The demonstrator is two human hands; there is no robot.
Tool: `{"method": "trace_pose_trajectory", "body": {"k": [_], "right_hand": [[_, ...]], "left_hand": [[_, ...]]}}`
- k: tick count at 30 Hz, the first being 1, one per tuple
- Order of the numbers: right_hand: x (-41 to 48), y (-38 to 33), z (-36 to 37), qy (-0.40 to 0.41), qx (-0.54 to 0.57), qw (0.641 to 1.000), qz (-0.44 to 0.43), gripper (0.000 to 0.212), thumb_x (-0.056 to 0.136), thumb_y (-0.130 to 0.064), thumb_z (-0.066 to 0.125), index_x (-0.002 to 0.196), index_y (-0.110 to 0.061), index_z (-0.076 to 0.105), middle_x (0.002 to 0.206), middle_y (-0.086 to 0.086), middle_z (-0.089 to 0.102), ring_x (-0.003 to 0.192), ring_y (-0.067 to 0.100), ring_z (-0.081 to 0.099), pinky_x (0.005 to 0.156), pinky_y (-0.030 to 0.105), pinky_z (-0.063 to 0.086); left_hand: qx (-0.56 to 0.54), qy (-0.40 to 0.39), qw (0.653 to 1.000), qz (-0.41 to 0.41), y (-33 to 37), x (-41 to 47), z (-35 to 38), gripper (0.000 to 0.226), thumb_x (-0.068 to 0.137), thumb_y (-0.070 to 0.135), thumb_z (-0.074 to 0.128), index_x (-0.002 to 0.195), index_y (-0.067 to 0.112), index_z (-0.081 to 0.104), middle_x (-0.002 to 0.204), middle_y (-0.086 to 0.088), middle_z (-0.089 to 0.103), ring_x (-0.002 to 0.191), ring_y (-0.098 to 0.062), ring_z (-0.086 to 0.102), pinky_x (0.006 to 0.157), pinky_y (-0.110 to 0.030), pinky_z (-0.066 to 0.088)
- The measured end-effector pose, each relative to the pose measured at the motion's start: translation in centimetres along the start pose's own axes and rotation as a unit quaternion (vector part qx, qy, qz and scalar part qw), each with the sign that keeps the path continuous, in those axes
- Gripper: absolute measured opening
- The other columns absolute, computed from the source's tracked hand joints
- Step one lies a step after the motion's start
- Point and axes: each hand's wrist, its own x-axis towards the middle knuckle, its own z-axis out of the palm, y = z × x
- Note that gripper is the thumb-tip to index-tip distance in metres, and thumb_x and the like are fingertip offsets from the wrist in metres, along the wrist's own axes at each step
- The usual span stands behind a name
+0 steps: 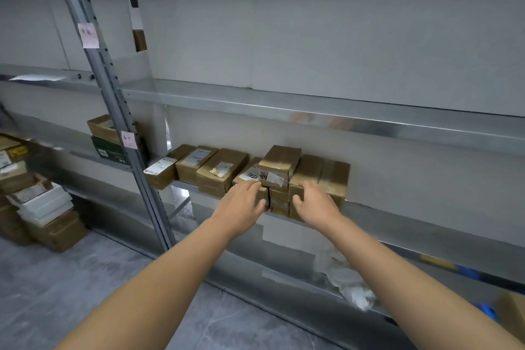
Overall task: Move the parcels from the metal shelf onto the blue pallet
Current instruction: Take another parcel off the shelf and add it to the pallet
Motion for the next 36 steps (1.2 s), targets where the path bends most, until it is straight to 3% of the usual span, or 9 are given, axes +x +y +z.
{"method": "trace_pose_trajectory", "body": {"k": [5, 10, 15, 19, 21, 24, 29, 33, 36], "right_hand": [[6.5, 0.4, -0.3, 0.008, 0.064, 0.998, -0.004, 0.033, 0.097, -0.024, 0.041, 0.125, -0.010, 0.053, 0.132, 0.007, 0.050, 0.114, 0.026, 0.053, 0.095, 0.036, 0.042], [10.9, 1.5, 0.8, -0.010, 0.072, 0.997, 0.022, 0.046, 0.098, -0.027, 0.043, 0.141, -0.010, 0.042, 0.144, 0.006, 0.042, 0.123, 0.025, 0.050, 0.099, 0.036, 0.041], [14.2, 2.0, 2.6, -0.027, 0.130, 0.987, 0.092, 0.053, 0.097, -0.029, 0.044, 0.144, -0.008, 0.034, 0.147, 0.010, 0.031, 0.125, 0.030, 0.048, 0.100, 0.036, 0.038], [17.4, 1.5, 3.5, -0.008, 0.154, 0.976, 0.152, 0.054, 0.098, -0.031, 0.042, 0.144, -0.004, 0.034, 0.146, 0.017, 0.036, 0.131, 0.033, 0.042, 0.105, 0.039, 0.035], [19.1, 1.2, 4.0, -0.007, 0.170, 0.969, 0.180, 0.049, 0.099, -0.031, 0.042, 0.138, -0.002, 0.042, 0.135, 0.019, 0.048, 0.123, 0.033, 0.049, 0.099, 0.038, 0.040], [21.4, 0.5, 4.9, -0.016, 0.181, 0.960, 0.211, 0.043, 0.099, -0.029, 0.041, 0.127, 0.002, 0.052, 0.117, 0.015, 0.057, 0.104, 0.029, 0.056, 0.081, 0.031, 0.041], [24.7, -1.2, 6.2, -0.036, 0.166, 0.942, 0.289, 0.047, 0.100, -0.031, 0.040, 0.135, -0.002, 0.050, 0.137, 0.018, 0.052, 0.125, 0.031, 0.050, 0.097, 0.033, 0.040], [25.9, -2.1, 7.9, -0.049, 0.151, 0.931, 0.329, 0.055, 0.102, -0.038, 0.038, 0.143, -0.003, 0.037, 0.142, 0.017, 0.048, 0.126, 0.031, 0.049, 0.094, 0.031, 0.040], [26.1, -2.3, 9.2, 0.000, 0.195, 0.921, 0.338, 0.071, 0.100, -0.040, 0.042, 0.154, -0.009, 0.009, 0.153, 0.014, 0.034, 0.132, 0.032, 0.044, 0.091, 0.030, 0.040]], "left_hand": [[-0.007, -0.004, 1.000, -0.028, -1.1, 5.5, 0.9, 0.054, 0.101, 0.036, 0.042, 0.149, 0.013, 0.034, 0.155, -0.003, 0.036, 0.143, -0.017, 0.031, 0.116, -0.031, 0.025], [-0.038, -0.003, 0.998, -0.056, -2.0, 9.8, 2.7, 0.053, 0.101, 0.036, 0.041, 0.148, 0.011, 0.036, 0.155, -0.004, 0.035, 0.143, -0.018, 0.030, 0.116, -0.032, 0.024], [-0.059, -0.031, 0.996, -0.054, -3.7, 13.3, 4.7, 0.056, 0.101, 0.037, 0.041, 0.149, 0.011, 0.033, 0.158, -0.005, 0.030, 0.145, -0.018, 0.026, 0.117, -0.033, 0.023], [-0.114, -0.045, 0.990, -0.075, -5.9, 16.9, 6.1, 0.058, 0.100, 0.038, 0.041, 0.150, 0.011, 0.031, 0.159, -0.004, 0.025, 0.147, -0.017, 0.020, 0.118, -0.034, 0.021], [-0.149, -0.058, 0.983, -0.091, -6.7, 18.7, 6.7, 0.057, 0.100, 0.038, 0.041, 0.149, 0.010, 0.032, 0.157, -0.006, 0.029, 0.145, -0.019, 0.025, 0.115, -0.037, 0.025], [-0.196, -0.085, 0.970, -0.113, -7.7, 21.5, 7.7, 0.053, 0.101, 0.038, 0.042, 0.143, 0.006, 0.039, 0.147, -0.012, 0.040, 0.135, -0.026, 0.039, 0.108, -0.038, 0.034], [-0.299, -0.179, 0.927, -0.141, -8.8, 25.2, 9.5, 0.045, 0.101, 0.036, 0.046, 0.127, 0.001, 0.056, 0.128, -0.018, 0.059, 0.114, -0.029, 0.057, 0.091, -0.032, 0.045], [-0.411, -0.209, 0.867, -0.189, -9.5, 27.0, 10.9, 0.052, 0.101, 0.046, 0.041, 0.138, 0.010, 0.049, 0.135, -0.013, 0.055, 0.120, -0.031, 0.053, 0.093, -0.031, 0.043], [-0.441, -0.189, 0.854, -0.201, -9.9, 27.5, 12.1, 0.054, 0.099, 0.050, 0.042, 0.143, 0.018, 0.042, 0.137, -0.009, 0.053, 0.109, -0.025, 0.054, 0.081, -0.026, 0.035]]}}
